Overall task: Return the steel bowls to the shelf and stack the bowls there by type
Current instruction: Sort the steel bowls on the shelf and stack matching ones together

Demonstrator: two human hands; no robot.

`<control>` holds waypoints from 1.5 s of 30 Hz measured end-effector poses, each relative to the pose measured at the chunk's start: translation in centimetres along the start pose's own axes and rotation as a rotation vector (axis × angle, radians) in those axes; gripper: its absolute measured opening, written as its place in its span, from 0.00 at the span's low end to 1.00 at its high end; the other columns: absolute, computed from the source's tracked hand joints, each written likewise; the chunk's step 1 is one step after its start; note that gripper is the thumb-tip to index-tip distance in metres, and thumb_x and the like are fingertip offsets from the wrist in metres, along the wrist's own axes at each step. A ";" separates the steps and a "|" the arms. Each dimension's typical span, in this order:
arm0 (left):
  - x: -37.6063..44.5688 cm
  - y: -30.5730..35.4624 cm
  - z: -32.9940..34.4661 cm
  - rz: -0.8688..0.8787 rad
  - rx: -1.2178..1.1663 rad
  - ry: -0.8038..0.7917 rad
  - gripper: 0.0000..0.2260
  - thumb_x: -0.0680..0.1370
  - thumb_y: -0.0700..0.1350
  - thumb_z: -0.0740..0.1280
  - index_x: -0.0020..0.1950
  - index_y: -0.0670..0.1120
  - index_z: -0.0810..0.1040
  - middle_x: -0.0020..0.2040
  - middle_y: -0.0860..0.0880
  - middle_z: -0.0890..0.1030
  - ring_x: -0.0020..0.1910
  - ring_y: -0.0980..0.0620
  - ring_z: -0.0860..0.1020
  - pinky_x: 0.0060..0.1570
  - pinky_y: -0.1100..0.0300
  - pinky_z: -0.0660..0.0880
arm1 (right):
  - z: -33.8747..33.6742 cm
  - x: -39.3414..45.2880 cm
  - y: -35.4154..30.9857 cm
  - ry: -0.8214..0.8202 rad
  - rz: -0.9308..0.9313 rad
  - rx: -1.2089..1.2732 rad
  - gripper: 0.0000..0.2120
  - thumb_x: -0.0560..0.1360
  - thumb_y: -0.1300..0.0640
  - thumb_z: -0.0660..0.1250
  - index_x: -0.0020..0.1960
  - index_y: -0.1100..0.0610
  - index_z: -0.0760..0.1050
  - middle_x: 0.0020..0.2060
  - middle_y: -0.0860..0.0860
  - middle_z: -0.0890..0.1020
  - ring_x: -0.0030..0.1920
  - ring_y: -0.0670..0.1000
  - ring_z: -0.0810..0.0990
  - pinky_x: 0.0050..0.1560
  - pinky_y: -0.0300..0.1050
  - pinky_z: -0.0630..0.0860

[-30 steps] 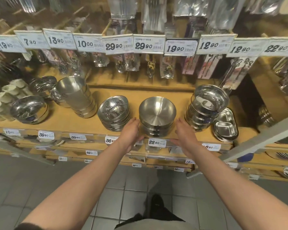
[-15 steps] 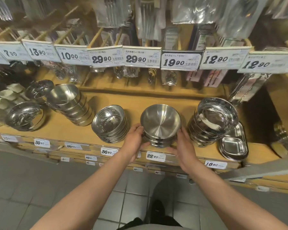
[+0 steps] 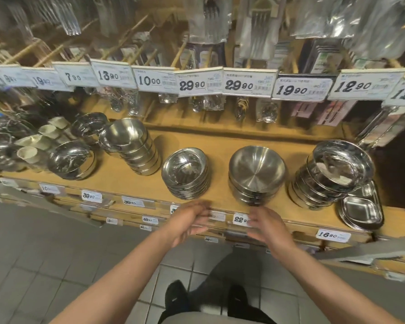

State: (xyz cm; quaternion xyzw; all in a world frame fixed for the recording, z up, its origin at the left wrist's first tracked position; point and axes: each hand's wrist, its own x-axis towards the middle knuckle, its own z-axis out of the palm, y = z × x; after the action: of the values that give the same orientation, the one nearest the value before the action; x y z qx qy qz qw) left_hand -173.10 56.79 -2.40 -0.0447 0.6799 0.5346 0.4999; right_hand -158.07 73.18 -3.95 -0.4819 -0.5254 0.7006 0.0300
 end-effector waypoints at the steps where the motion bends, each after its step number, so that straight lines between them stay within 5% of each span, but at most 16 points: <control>1: -0.3 -0.1 -1.7 -0.024 0.028 0.017 0.09 0.83 0.41 0.62 0.59 0.46 0.81 0.47 0.48 0.83 0.43 0.54 0.83 0.48 0.55 0.83 | 1.3 -0.3 -0.2 -0.037 -0.018 -0.027 0.09 0.83 0.54 0.60 0.55 0.54 0.78 0.53 0.53 0.82 0.52 0.49 0.82 0.42 0.42 0.81; 7: 0.3 3.0 -10.9 0.029 0.057 0.221 0.08 0.80 0.33 0.62 0.44 0.40 0.78 0.30 0.47 0.80 0.28 0.52 0.78 0.29 0.60 0.79 | 9.1 0.4 -4.5 -0.062 -0.195 -0.135 0.13 0.81 0.51 0.65 0.64 0.50 0.75 0.58 0.48 0.79 0.55 0.48 0.81 0.47 0.44 0.83; 11: 2.0 6.2 -13.2 0.205 0.130 0.280 0.05 0.79 0.36 0.62 0.44 0.43 0.74 0.38 0.43 0.76 0.32 0.47 0.76 0.36 0.54 0.78 | 12.4 2.1 -6.7 0.094 -0.237 -0.187 0.29 0.77 0.47 0.71 0.73 0.57 0.69 0.59 0.49 0.73 0.58 0.54 0.78 0.60 0.57 0.80; 14: 3.2 7.6 -13.3 0.266 0.213 0.246 0.03 0.79 0.39 0.66 0.51 0.42 0.78 0.48 0.40 0.82 0.44 0.45 0.80 0.54 0.44 0.83 | 14.1 2.6 -6.9 0.190 -0.235 -0.246 0.32 0.73 0.47 0.75 0.71 0.61 0.71 0.55 0.51 0.75 0.50 0.52 0.80 0.55 0.55 0.82; 18: 4.6 9.1 -12.8 0.329 0.294 0.231 0.05 0.78 0.41 0.70 0.51 0.40 0.80 0.45 0.41 0.81 0.44 0.45 0.78 0.58 0.40 0.80 | 15.3 3.3 -6.8 0.297 -0.265 -0.350 0.26 0.72 0.53 0.76 0.66 0.62 0.75 0.55 0.59 0.83 0.55 0.60 0.83 0.59 0.60 0.79; 22: 5.6 9.7 -12.4 0.397 0.410 0.251 0.04 0.75 0.37 0.72 0.48 0.44 0.81 0.54 0.40 0.84 0.51 0.41 0.82 0.58 0.44 0.81 | 15.5 3.8 -6.9 0.364 -0.311 -0.418 0.15 0.69 0.55 0.76 0.53 0.58 0.79 0.47 0.58 0.85 0.50 0.60 0.85 0.53 0.60 0.81; 29: 5.5 10.0 -11.9 0.385 0.388 0.282 0.10 0.70 0.32 0.72 0.43 0.45 0.77 0.47 0.43 0.80 0.45 0.44 0.81 0.52 0.42 0.83 | 15.3 4.1 -7.9 0.372 -0.334 -0.471 0.10 0.67 0.55 0.77 0.44 0.55 0.79 0.44 0.58 0.86 0.46 0.60 0.86 0.51 0.60 0.82; 36: 4.3 9.5 -10.2 0.356 0.301 0.358 0.09 0.70 0.36 0.74 0.45 0.44 0.77 0.52 0.38 0.83 0.53 0.39 0.83 0.52 0.41 0.83 | 13.8 4.7 -10.0 0.252 -0.339 -0.523 0.17 0.72 0.59 0.73 0.61 0.60 0.81 0.40 0.56 0.87 0.41 0.55 0.87 0.52 0.58 0.83; 41: 4.1 7.9 -9.7 0.348 0.279 0.436 0.10 0.72 0.36 0.73 0.41 0.45 0.72 0.45 0.43 0.78 0.53 0.39 0.82 0.52 0.40 0.82 | 13.5 5.0 -10.1 0.196 -0.372 -0.625 0.09 0.72 0.59 0.71 0.51 0.60 0.84 0.34 0.55 0.86 0.24 0.43 0.80 0.39 0.44 0.84; 45: 4.2 7.5 -9.5 0.374 0.283 0.467 0.12 0.72 0.35 0.72 0.39 0.47 0.70 0.43 0.45 0.75 0.44 0.46 0.76 0.54 0.40 0.81 | 13.3 5.2 -10.1 0.175 -0.413 -0.670 0.10 0.72 0.59 0.69 0.47 0.65 0.83 0.30 0.58 0.84 0.20 0.44 0.73 0.26 0.39 0.73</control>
State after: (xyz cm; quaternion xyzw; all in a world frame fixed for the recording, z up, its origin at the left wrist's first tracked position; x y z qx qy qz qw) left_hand -185.66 54.69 -1.03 0.0295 0.8401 0.4928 0.2247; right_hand -174.94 71.13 0.19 -0.4073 -0.8058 0.4262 0.0559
